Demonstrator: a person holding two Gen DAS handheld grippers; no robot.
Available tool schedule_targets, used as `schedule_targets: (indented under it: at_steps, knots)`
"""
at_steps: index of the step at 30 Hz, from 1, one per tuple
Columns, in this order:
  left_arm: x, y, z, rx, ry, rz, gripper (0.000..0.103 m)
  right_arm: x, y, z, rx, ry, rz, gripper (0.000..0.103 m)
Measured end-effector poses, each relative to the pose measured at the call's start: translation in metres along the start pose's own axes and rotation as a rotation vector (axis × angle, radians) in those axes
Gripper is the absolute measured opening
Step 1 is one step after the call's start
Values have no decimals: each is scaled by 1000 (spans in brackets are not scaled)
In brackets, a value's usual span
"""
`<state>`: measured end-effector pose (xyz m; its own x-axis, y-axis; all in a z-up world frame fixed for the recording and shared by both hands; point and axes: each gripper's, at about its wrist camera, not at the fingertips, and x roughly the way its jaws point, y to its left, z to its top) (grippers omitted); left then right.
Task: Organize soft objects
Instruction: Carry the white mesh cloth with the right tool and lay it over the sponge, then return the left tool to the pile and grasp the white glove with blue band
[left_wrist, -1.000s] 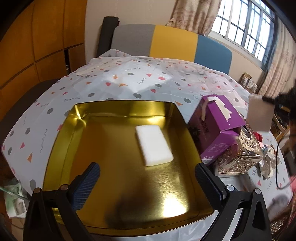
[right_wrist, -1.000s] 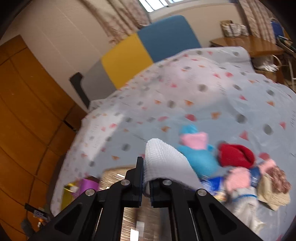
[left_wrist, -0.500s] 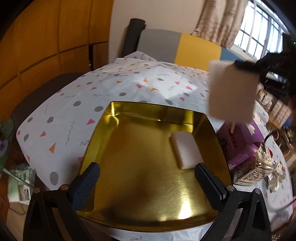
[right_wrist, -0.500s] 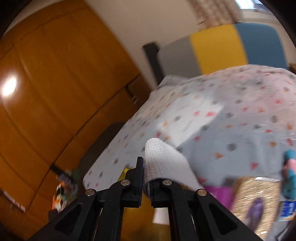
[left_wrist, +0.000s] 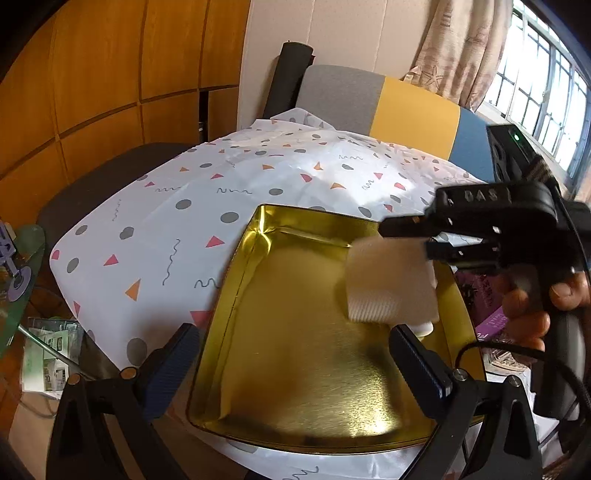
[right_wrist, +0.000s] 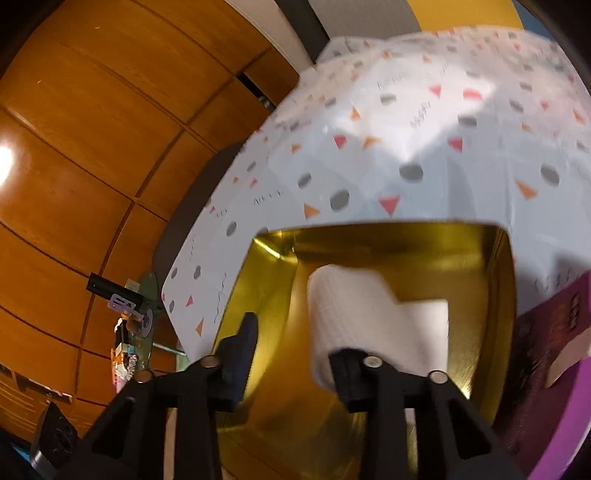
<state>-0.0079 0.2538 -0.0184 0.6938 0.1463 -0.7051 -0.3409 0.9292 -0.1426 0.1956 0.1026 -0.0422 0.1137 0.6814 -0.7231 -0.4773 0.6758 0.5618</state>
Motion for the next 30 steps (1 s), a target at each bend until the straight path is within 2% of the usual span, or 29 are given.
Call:
schedule_targets:
  at_steps: [1, 7, 8, 10, 24, 30]
  knots:
    - [-1, 1, 0, -2, -2, -1, 103, 1, -2, -2, 1, 11, -7, 44]
    - [0, -2, -2, 1, 4, -11, 103, -19, -3, -18, -57, 9, -70, 47]
    - [0, -3, -2, 4, 4, -10, 103, -23, -1, -20, -65, 1, -75, 49]
    - [-1, -5, -2, 10, 1, -10, 103, -33, 0, -25, -80, -15, -80, 61]
    - [-5, -19, -7, 44, 7, -23, 103, -81, 9, -64, -187, -117, -182, 61]
    - [-10, -29, -9, 78, 2, -36, 103, -110, 6, -83, -223, -204, -251, 61]
